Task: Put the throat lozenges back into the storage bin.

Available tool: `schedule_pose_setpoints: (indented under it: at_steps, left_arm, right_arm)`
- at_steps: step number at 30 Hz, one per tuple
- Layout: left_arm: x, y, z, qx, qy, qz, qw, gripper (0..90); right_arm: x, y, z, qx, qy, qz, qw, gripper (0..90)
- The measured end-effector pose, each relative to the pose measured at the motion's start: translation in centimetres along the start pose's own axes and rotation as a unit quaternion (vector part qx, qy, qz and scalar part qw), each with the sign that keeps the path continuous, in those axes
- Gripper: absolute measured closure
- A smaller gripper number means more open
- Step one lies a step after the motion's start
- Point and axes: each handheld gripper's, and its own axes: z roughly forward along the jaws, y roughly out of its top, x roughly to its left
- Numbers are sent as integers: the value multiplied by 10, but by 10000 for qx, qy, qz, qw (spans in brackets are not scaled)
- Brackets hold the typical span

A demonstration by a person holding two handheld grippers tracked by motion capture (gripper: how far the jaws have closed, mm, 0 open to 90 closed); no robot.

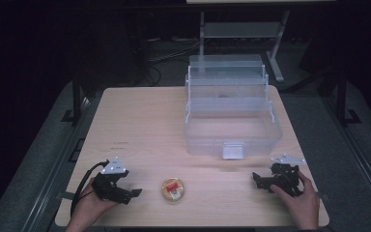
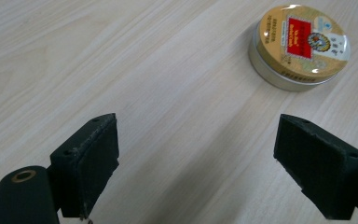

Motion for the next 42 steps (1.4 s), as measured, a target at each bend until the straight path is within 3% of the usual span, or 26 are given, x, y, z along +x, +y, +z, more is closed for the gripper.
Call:
schedule_pose_setpoints:
  at_steps: [42]
  left_arm:
    - [-25, 33, 18, 49, -335, 381, 9987, 135]
  right_arm:
    - [0, 0, 0, 0, 1, 2, 10000, 0]
